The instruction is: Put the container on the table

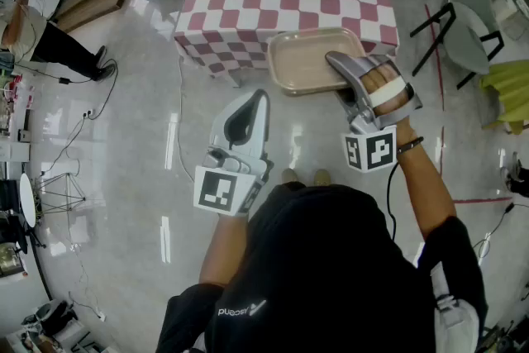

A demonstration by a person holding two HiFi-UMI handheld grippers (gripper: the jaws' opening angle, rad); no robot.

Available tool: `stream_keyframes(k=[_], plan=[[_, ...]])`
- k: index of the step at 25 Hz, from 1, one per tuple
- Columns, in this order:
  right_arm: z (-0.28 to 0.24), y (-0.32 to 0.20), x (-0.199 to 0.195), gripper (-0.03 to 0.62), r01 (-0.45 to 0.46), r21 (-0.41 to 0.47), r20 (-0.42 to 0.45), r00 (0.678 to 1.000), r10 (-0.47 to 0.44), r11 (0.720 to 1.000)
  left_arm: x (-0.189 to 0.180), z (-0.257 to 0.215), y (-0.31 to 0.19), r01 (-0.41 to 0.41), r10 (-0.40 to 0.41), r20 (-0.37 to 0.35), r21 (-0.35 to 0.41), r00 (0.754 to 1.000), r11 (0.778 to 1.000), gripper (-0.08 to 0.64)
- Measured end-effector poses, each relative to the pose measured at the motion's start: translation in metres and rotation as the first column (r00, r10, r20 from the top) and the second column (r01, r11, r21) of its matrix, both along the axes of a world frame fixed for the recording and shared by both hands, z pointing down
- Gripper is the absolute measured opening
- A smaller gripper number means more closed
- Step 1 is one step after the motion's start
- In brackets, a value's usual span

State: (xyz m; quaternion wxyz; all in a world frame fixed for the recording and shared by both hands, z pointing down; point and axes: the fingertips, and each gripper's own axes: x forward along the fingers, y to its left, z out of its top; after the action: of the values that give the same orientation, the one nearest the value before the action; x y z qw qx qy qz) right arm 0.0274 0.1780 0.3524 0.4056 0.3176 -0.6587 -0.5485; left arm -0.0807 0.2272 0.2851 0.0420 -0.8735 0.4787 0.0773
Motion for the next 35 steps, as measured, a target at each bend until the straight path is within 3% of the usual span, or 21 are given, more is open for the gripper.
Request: stream_keyframes(k=[3,22,25,29,35], plan=[[0.003,-0.008,-0.007,0.204,-0.012,-0.003,0.001,1.000,0.012,1.000,-0.009,0.006,-0.008,-0.007,0.008,0.019,-0.031,1.000,0.999,0.009],[0.029,-0.100,-0.034,0.204,-0.144,0.017,-0.021,0.989,0.144,0.989,-0.067,0.023,-0.095,-0.051,0.052,0.018,-0.022,0.998,0.998,0.009],[0.033,-0.140,-0.027,0.204,-0.151,0.018,-0.030,0.988,0.151,0.988,-0.065,0.025,-0.132,-0.052,0.053,0.028,-0.020,0.998,0.998,0.009],[0.033,-0.225,-0.024,0.204,-0.139,0.024,-0.047,0.989,0.141,0.990,-0.064,0.024,-0.217,-0.037,0.039,0.040,-0.031,0.998,0.999,0.009],[0.050,-0.272,-0.009,0.204,-0.146,0.033,-0.049,0.988,0.148,0.989,-0.052,0.038,-0.272,-0.013,0.016,0.050,-0.046,0.999,0.999,0.009]])
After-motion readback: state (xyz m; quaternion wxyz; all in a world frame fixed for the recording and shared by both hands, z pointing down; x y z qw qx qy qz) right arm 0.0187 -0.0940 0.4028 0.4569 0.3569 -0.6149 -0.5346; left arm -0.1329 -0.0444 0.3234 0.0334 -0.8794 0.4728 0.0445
